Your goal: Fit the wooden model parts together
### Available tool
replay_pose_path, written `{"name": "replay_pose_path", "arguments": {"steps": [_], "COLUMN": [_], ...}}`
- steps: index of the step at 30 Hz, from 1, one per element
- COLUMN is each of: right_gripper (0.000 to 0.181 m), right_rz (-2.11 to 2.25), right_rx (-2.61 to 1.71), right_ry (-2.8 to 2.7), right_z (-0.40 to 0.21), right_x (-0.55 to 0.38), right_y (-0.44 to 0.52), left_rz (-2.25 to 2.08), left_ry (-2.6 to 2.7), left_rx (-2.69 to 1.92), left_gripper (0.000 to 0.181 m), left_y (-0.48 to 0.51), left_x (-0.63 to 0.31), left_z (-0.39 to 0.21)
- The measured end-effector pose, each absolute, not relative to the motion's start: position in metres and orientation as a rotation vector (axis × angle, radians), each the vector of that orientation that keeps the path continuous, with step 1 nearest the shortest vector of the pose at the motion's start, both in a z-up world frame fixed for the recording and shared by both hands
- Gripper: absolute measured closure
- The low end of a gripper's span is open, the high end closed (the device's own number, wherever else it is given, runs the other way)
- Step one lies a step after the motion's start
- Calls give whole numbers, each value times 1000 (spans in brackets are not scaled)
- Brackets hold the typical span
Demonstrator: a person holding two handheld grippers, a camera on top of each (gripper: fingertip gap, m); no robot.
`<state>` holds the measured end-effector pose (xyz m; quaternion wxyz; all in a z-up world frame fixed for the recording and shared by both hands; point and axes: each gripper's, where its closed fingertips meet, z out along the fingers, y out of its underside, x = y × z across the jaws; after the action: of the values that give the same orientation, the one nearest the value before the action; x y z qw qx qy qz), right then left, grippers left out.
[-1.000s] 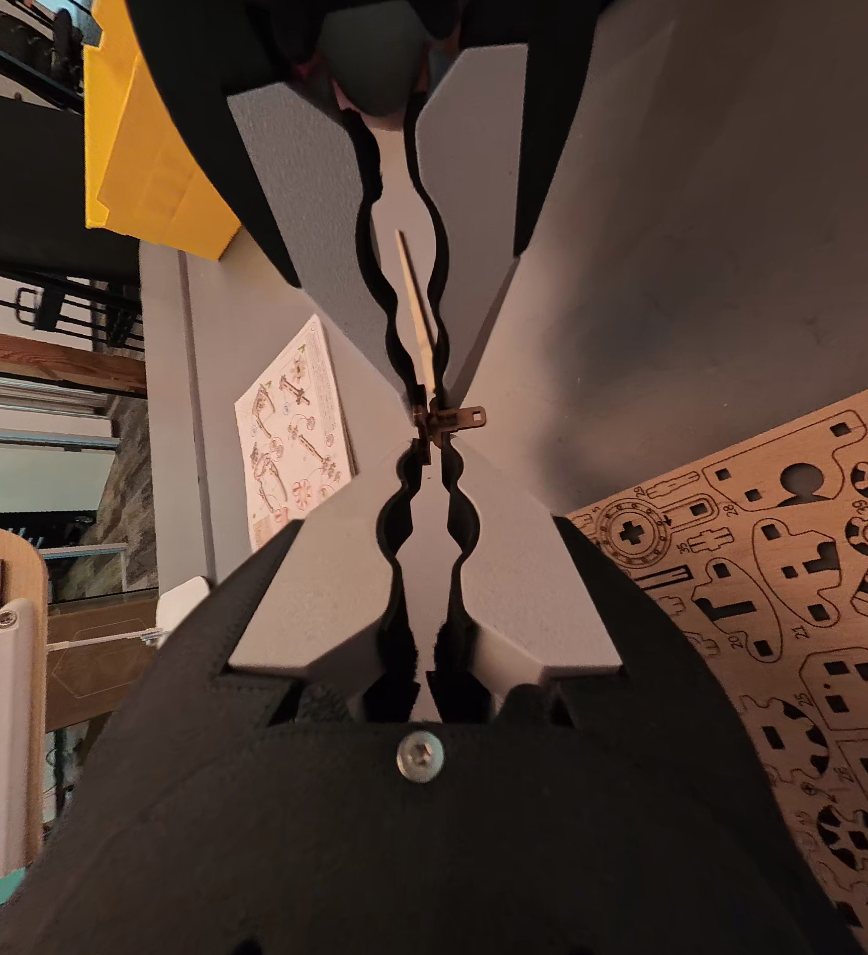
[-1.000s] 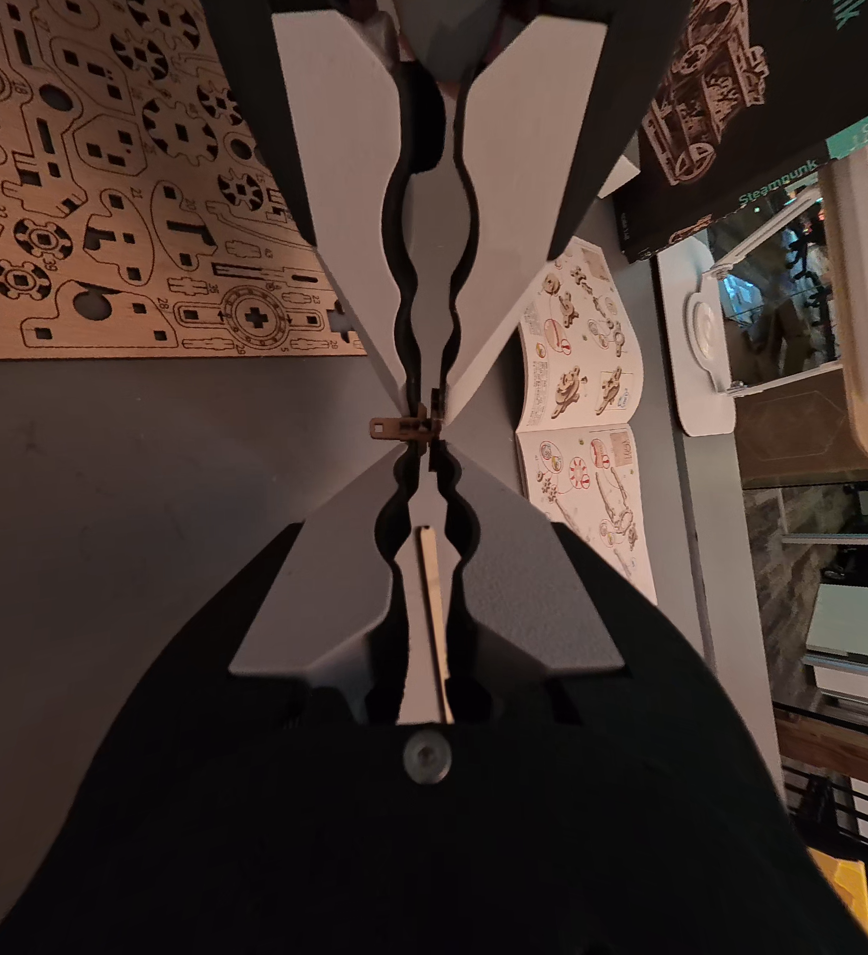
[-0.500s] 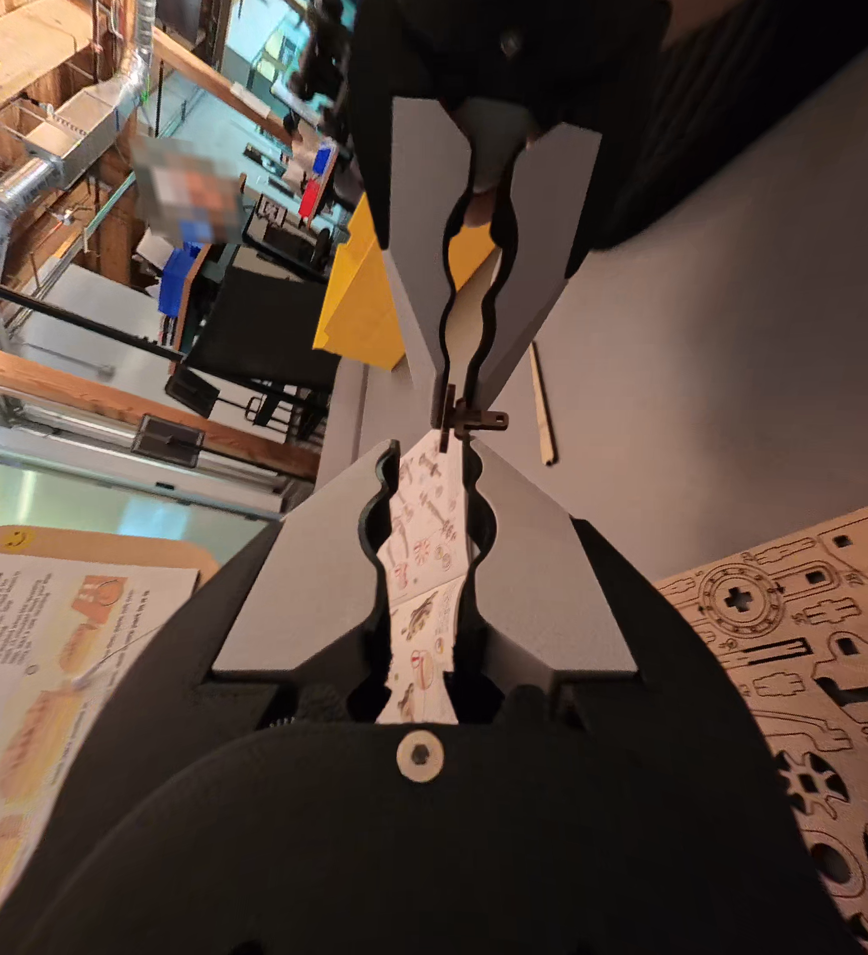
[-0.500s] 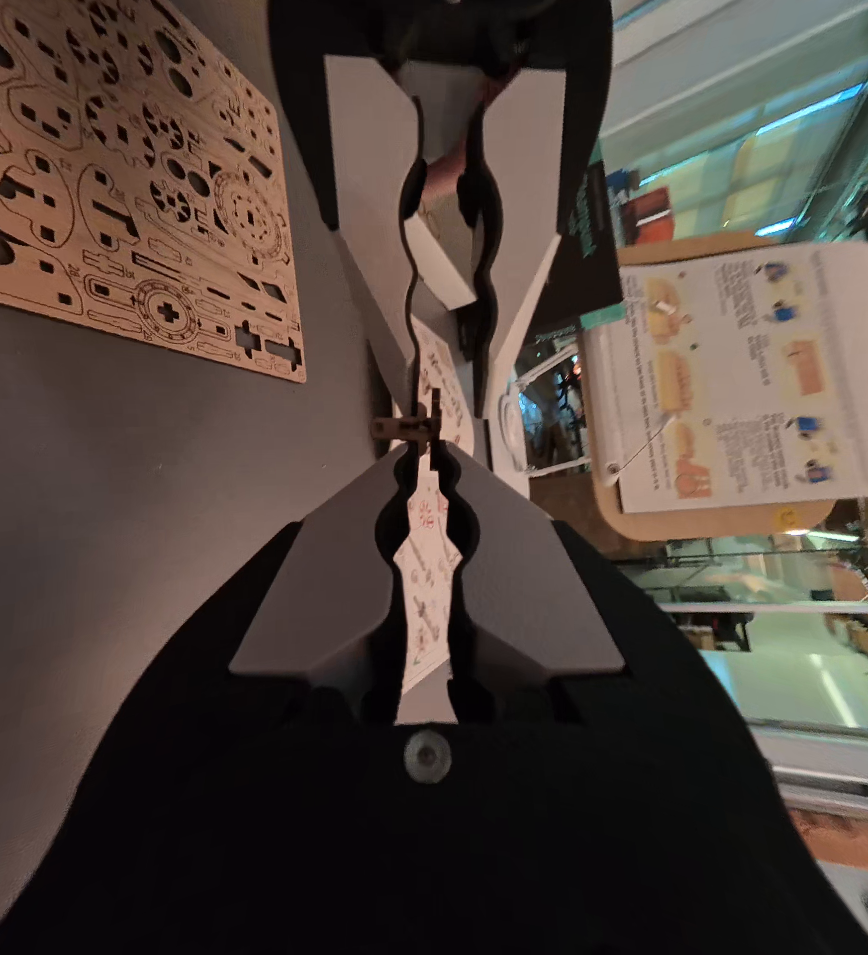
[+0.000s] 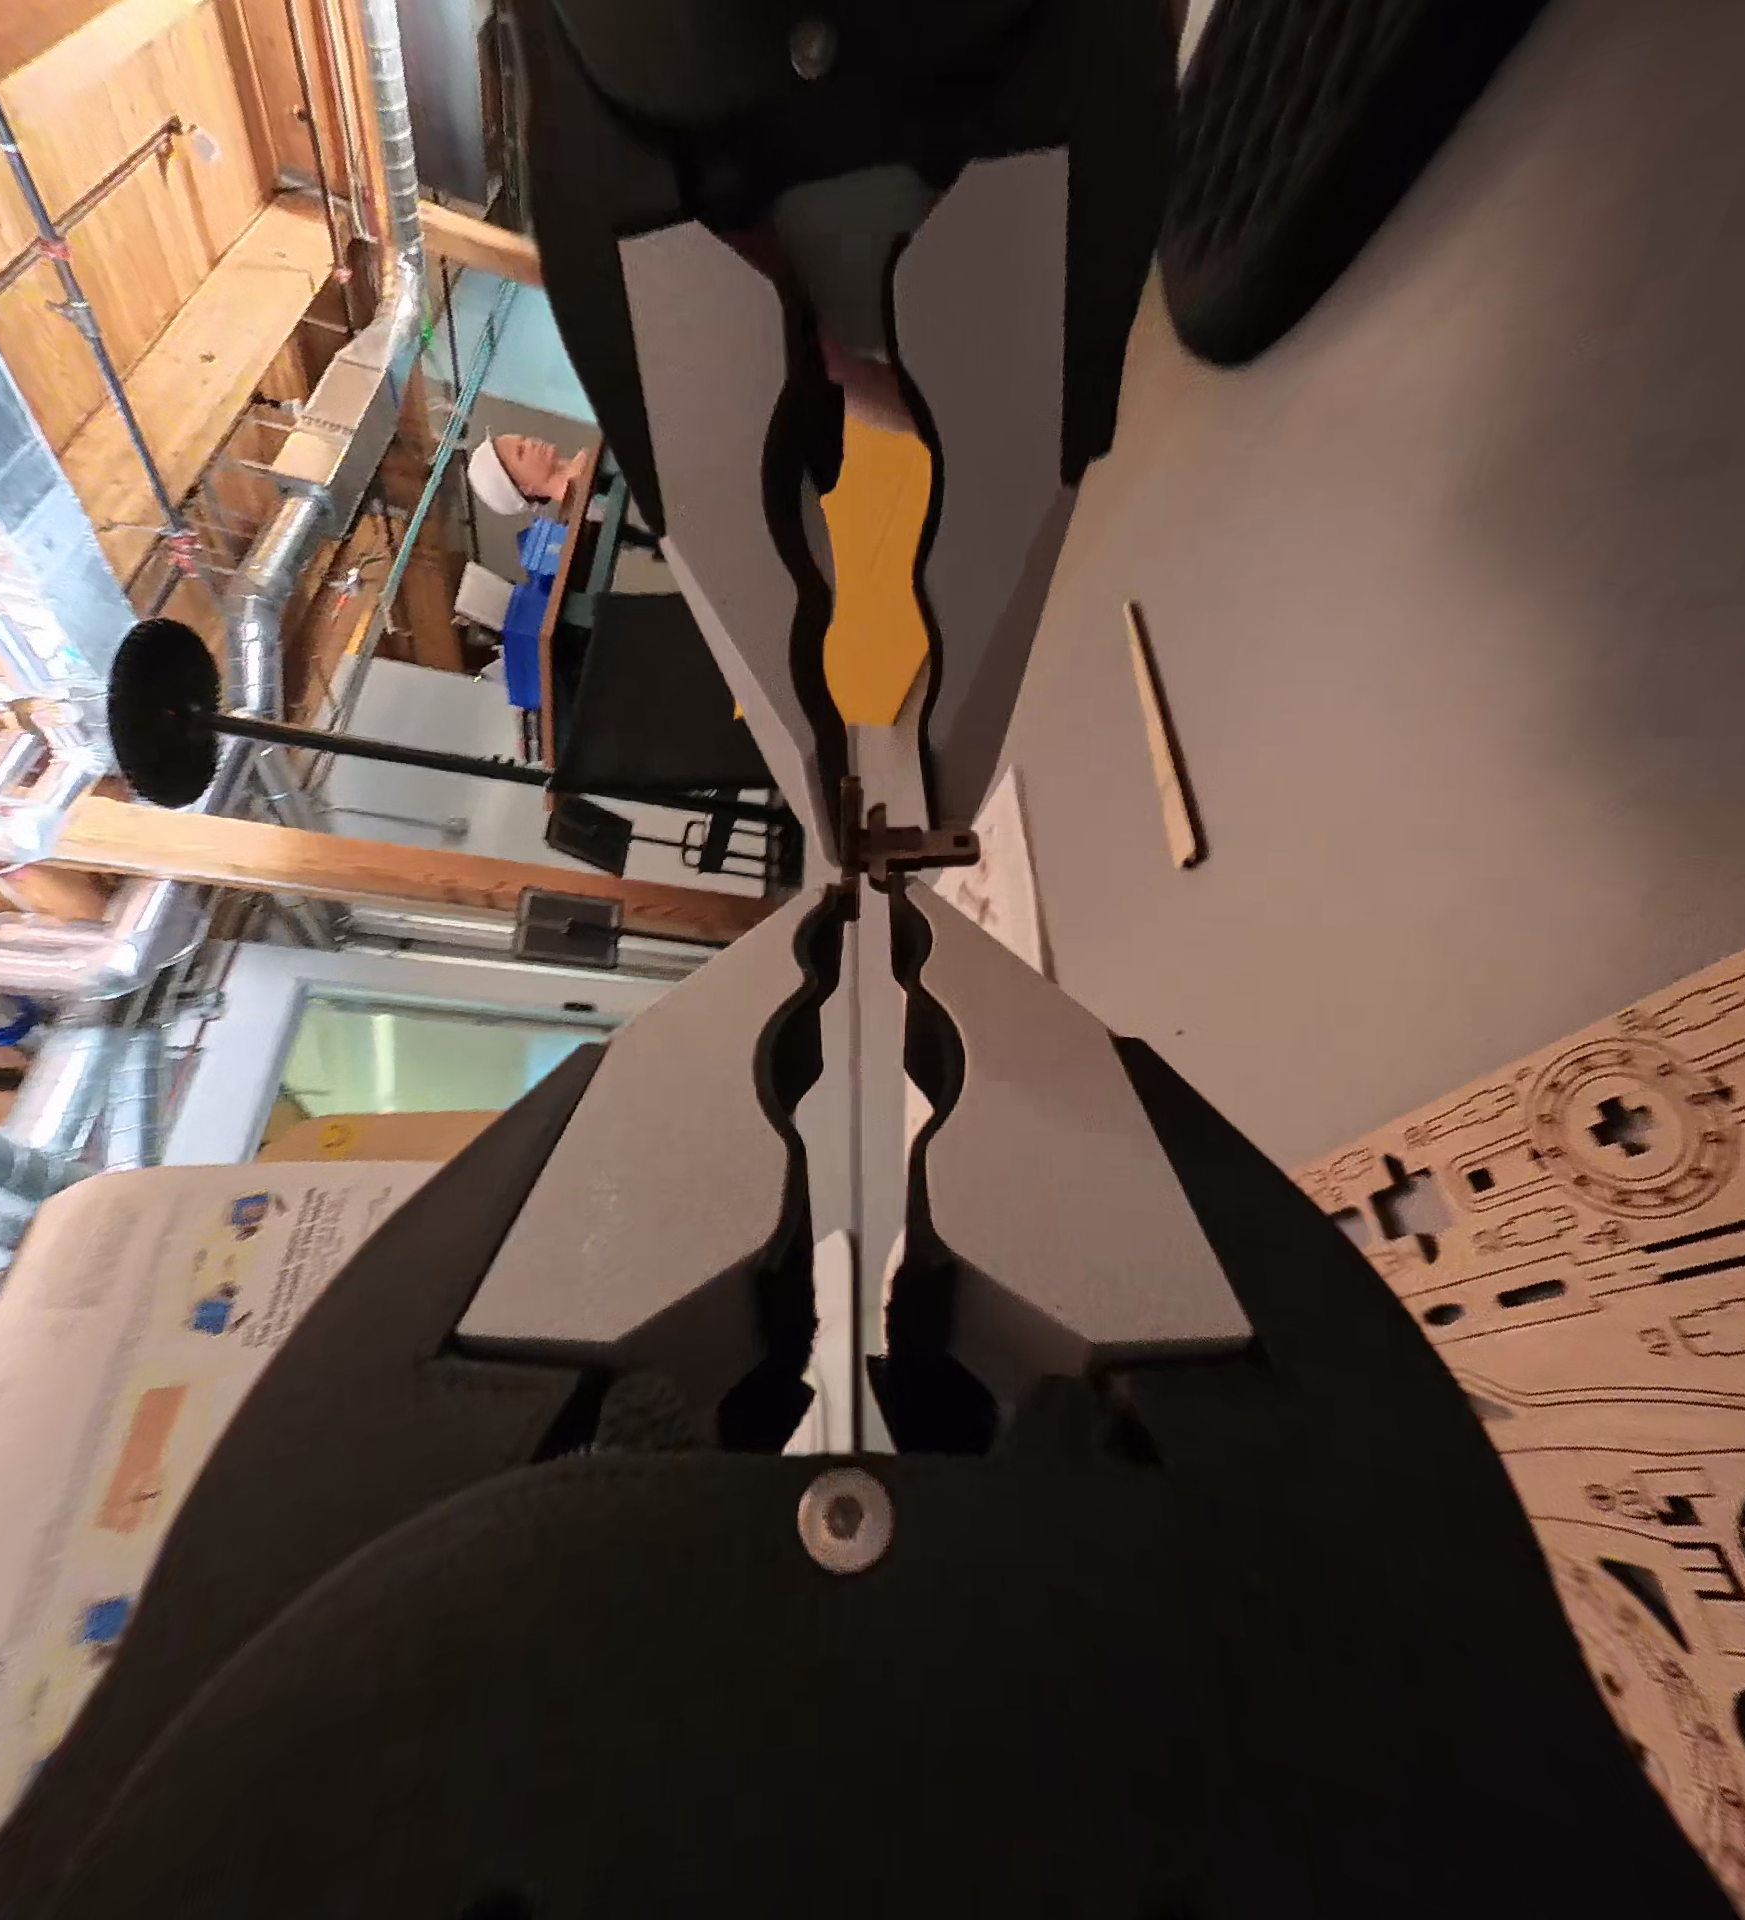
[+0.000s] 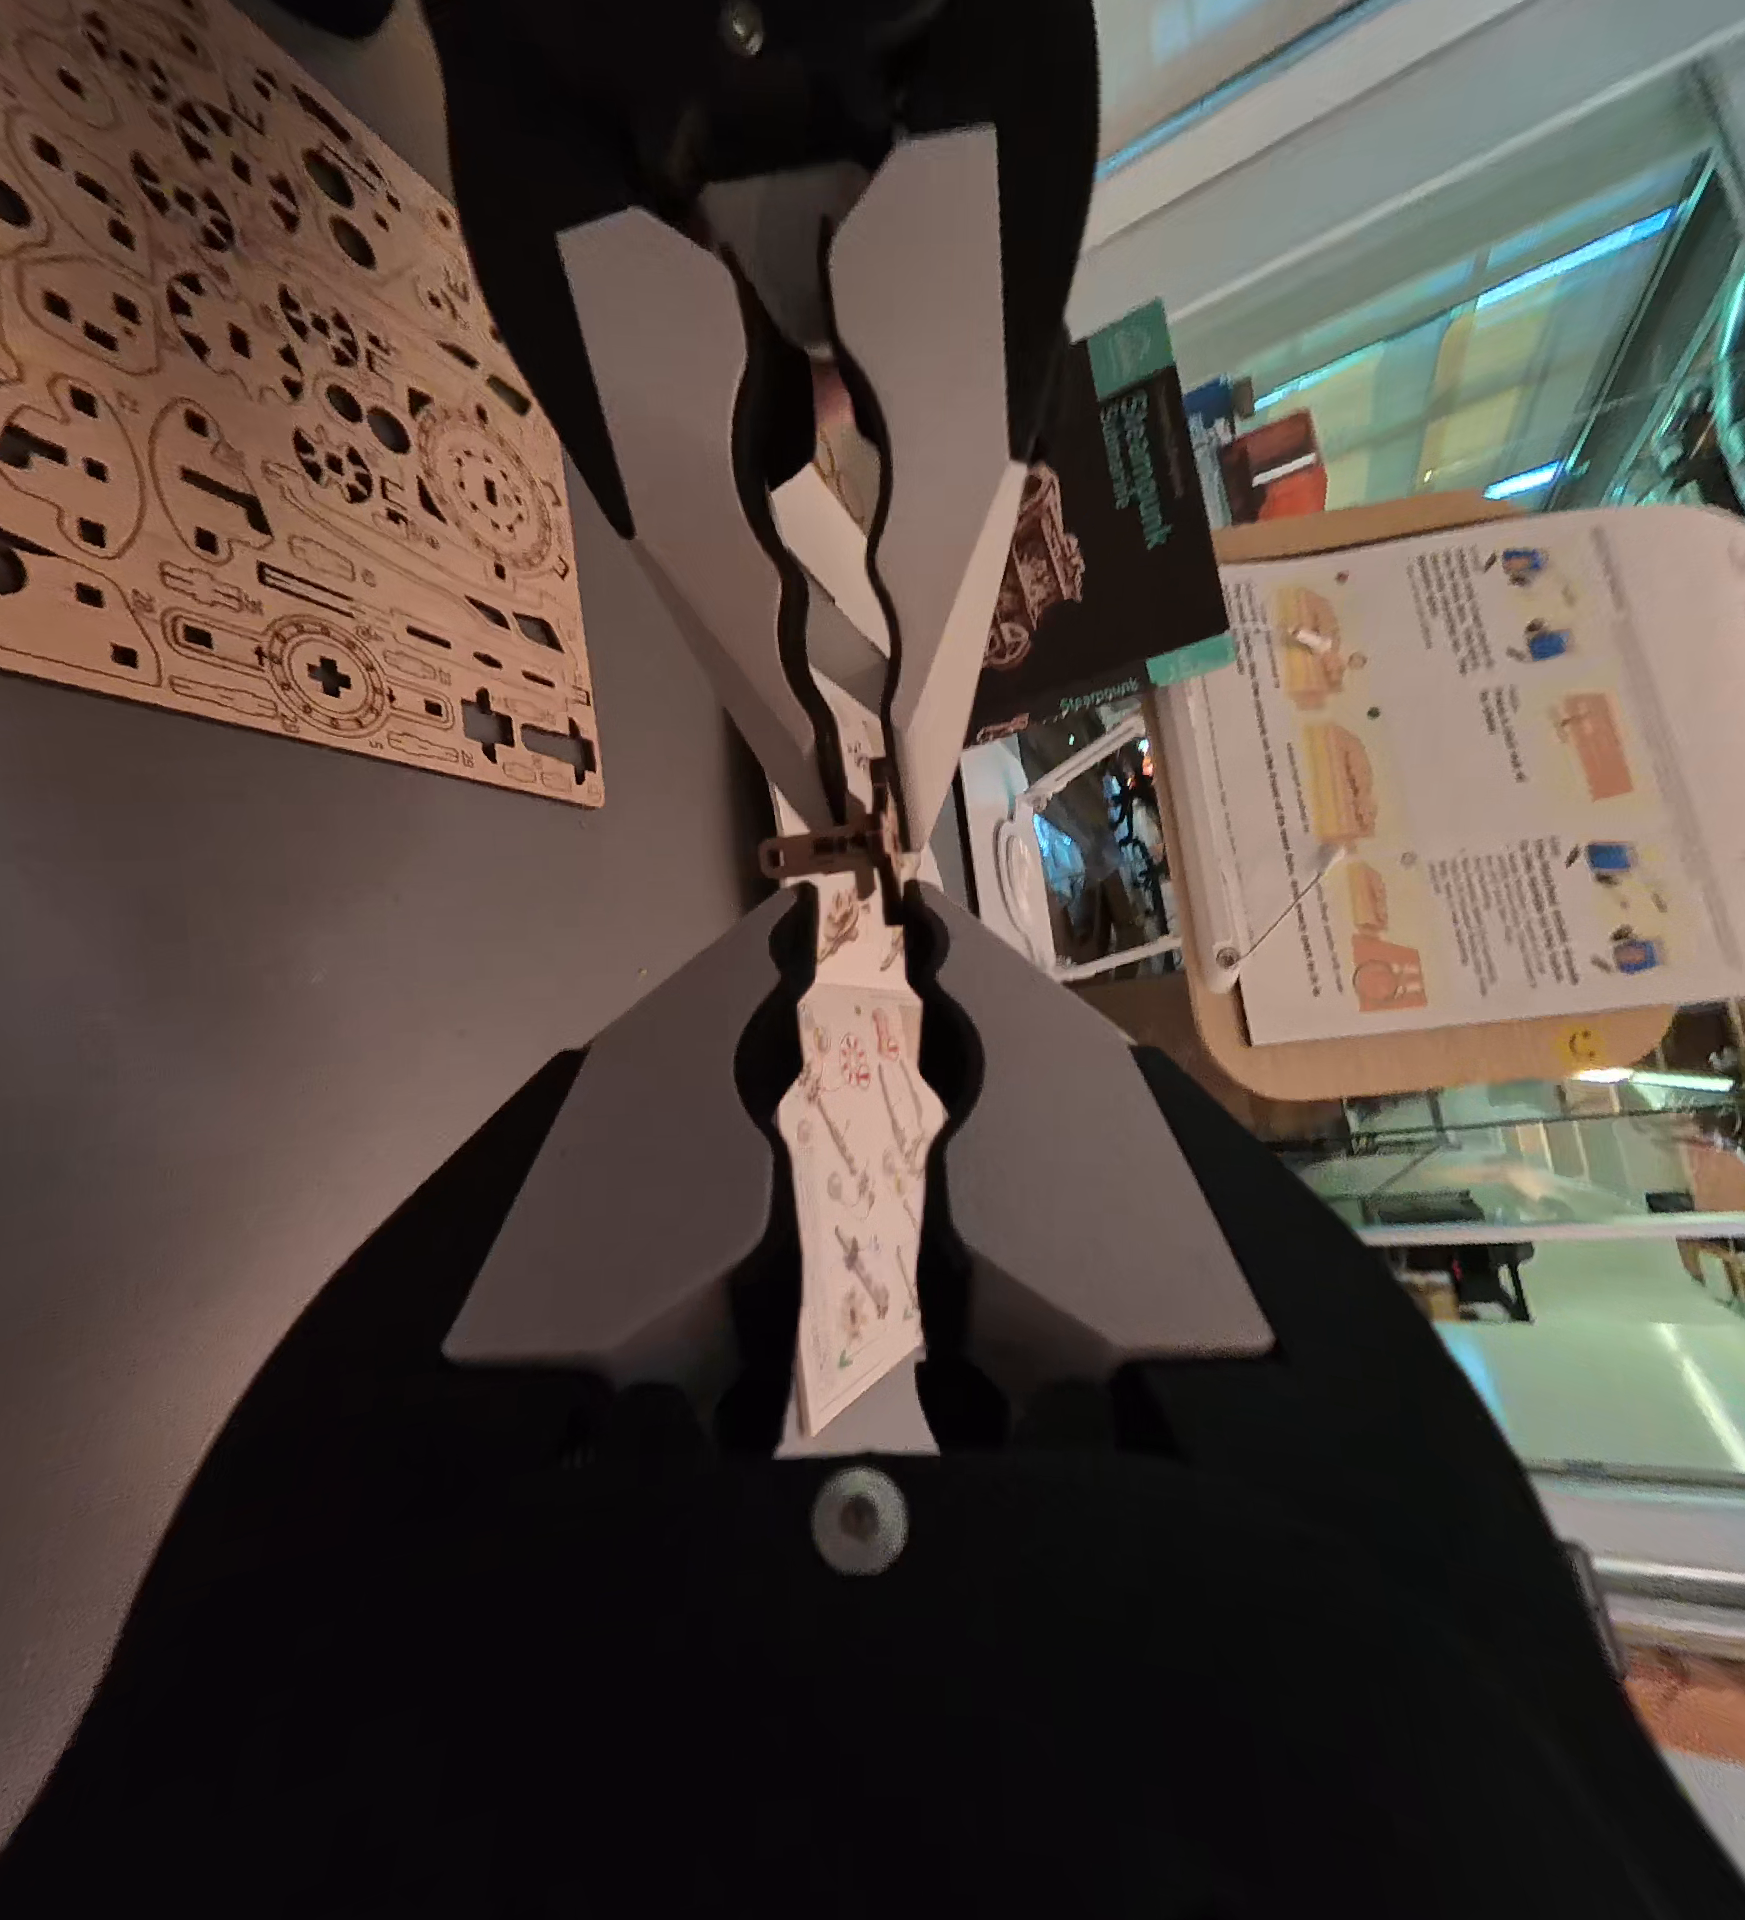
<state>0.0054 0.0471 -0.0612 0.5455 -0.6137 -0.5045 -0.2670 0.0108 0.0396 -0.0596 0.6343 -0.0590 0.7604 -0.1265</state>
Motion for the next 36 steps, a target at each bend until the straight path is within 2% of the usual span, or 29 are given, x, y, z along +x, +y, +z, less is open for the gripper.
{"name": "replay_pose_path", "arguments": {"steps": [7,15,21,36], "right_gripper": [160,160,166,175], "right_rz": [-649,-476,-369,-485], "right_rx": [-1478,-1612,-1675,-1676], "right_ry": [-1179,-1088,-1053,-1149], "right_z": [-60,-70,-75,-85], "right_x": [8,5,7,4], "right_y": [47,53,53,53], "left_rz": [-159,-413,-477,-386], "left_ry": [1729,1938,2014,2050], "left_rx": [-203,-469,-553,-531], "left_gripper": [175,175,175,175], "left_y": [58,57,58,55], "left_x": [18,18,17,16], "left_z": [-61,-81,-91,-100]}}
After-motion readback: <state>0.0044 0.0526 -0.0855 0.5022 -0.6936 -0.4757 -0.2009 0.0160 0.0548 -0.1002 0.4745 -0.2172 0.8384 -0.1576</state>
